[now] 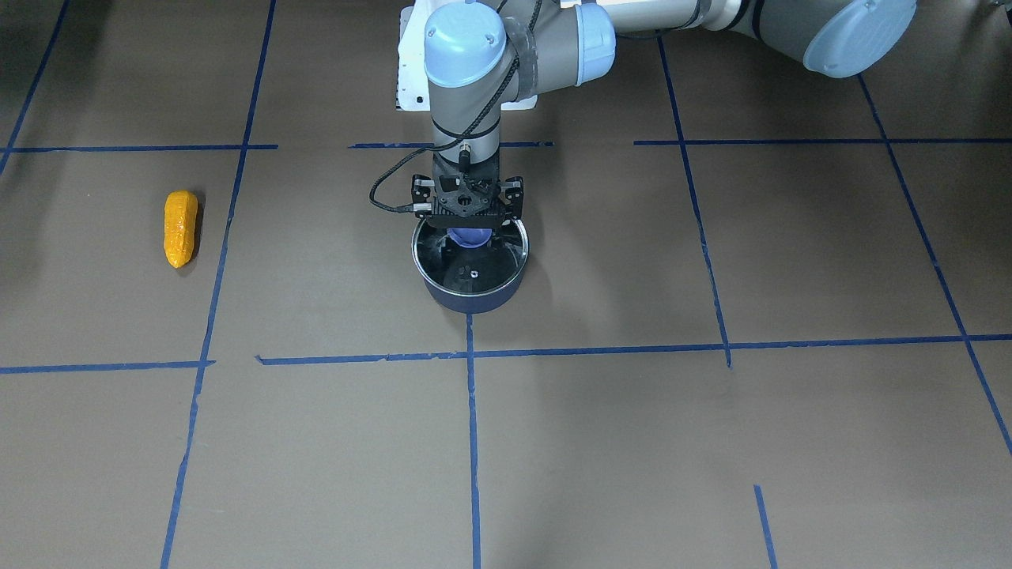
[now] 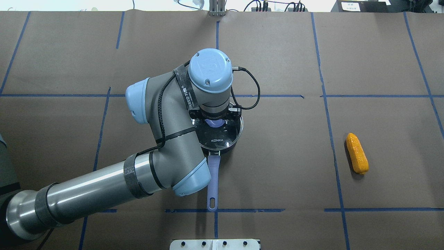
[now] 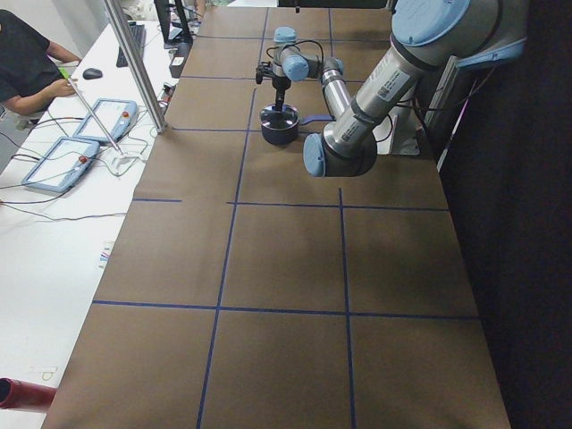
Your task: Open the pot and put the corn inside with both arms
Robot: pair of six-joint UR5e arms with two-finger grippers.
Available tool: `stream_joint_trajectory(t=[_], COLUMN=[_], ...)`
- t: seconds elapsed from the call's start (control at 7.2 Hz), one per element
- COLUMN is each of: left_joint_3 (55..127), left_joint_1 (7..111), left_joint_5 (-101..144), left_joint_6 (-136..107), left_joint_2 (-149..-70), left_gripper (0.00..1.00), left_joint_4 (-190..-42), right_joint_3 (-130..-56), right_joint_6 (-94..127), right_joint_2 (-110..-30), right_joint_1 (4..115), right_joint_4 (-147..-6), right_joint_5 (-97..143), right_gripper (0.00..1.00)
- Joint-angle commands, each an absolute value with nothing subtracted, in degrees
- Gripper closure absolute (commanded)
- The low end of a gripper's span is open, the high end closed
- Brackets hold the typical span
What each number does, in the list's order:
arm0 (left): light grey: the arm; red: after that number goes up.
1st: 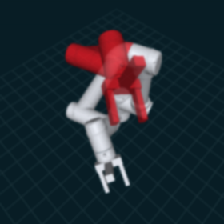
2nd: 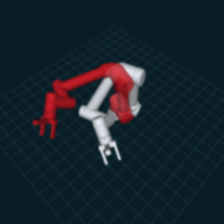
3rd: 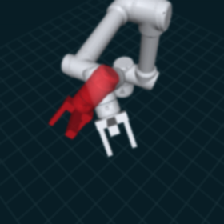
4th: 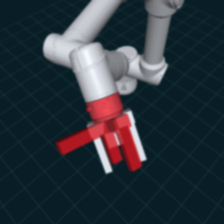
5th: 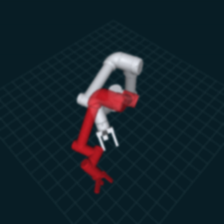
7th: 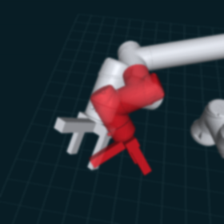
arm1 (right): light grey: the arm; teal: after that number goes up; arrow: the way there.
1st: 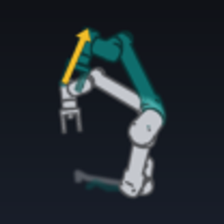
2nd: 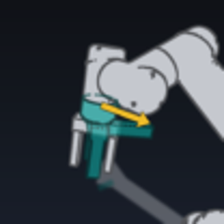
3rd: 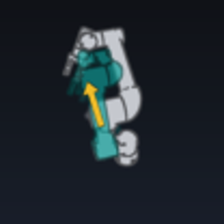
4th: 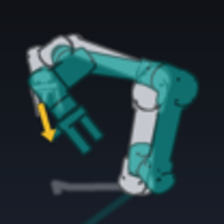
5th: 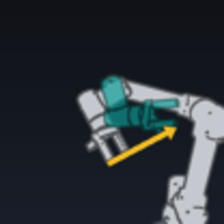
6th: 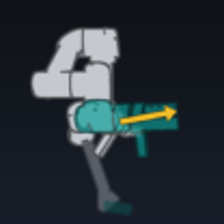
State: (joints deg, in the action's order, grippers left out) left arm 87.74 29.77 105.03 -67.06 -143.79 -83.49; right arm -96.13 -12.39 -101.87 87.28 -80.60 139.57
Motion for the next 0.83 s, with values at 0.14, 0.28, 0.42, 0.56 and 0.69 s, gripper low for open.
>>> stream_joint_trajectory(t=[0.14,0.28,0.42,0.56,0.69], left_joint_3=[96.53,104.25,109.29,112.73,113.89], left_joint_1=[31.98,33.04,34.35,35.06,35.16], left_joint_5=[105.20,105.29,105.29,105.38,105.55], left_joint_6=[-66.97,-66.80,-62.53,-58.05,-57.66], left_joint_2=[-139.70,-133.05,-127.50,-122.74,-117.39], left_gripper=[1.00,1.00,1.00,1.00,1.00], left_joint_4=[-81.66,-81.13,-81.04,-81.12,-81.91], right_joint_3=[-96.06,-96.06,-96.06,-96.06,-96.06], right_joint_6=[-12.39,-12.39,-12.39,-12.39,-12.31], right_joint_2=[-101.87,-101.87,-101.87,-101.87,-101.87], right_joint_1=[87.19,87.19,87.10,86.93,86.40], right_joint_4=[-80.60,-80.60,-80.60,-80.60,-80.68], right_joint_5=[139.57,139.57,139.57,139.57,139.66], right_gripper=[0.00,0.00,0.00,0.00,0.00])
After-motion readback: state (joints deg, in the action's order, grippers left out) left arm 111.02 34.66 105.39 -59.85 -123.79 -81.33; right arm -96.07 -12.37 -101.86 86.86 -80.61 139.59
